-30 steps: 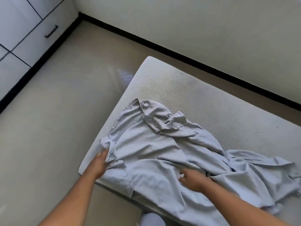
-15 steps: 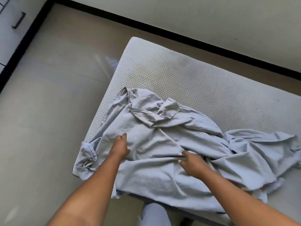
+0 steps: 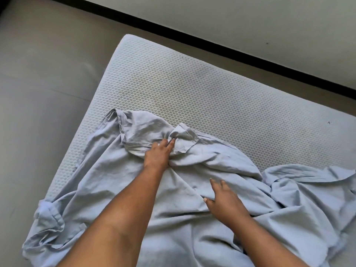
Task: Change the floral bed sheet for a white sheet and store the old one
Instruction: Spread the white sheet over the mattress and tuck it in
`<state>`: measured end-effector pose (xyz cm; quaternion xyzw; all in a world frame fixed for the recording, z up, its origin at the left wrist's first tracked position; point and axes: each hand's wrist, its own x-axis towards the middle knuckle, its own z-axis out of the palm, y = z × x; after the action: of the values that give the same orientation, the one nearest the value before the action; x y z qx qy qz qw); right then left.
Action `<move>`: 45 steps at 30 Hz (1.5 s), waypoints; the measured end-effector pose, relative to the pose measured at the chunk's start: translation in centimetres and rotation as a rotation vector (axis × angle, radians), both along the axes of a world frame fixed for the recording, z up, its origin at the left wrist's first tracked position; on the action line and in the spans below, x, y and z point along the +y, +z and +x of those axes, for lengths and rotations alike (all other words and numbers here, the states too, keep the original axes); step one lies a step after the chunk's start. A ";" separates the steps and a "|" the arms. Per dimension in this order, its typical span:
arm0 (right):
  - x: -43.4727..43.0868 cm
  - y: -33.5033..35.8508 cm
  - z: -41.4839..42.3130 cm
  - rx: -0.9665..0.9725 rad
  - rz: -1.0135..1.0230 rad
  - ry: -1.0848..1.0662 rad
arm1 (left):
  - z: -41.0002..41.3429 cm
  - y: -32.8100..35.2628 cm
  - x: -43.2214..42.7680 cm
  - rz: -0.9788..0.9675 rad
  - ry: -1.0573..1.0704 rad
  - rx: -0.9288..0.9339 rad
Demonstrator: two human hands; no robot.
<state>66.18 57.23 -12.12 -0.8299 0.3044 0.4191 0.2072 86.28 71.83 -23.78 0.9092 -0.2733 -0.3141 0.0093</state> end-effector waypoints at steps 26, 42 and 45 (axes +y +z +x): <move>-4.2 0.2 4.2 -0.069 -0.160 0.143 | 19.3 10.6 -5.2 -0.570 0.418 -0.153; -5.5 -1.1 -10.6 -0.044 -0.207 -0.378 | -25.3 5.3 -8.4 -0.515 0.427 0.525; -8.1 -2.2 -12.4 -0.074 -0.139 -0.432 | -26.6 6.6 -9.8 -0.486 0.399 0.575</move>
<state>53.77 49.08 -14.34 -0.7724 0.4955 0.3123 0.2456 59.65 61.99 -17.22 0.7911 -0.1444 -0.4733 0.3597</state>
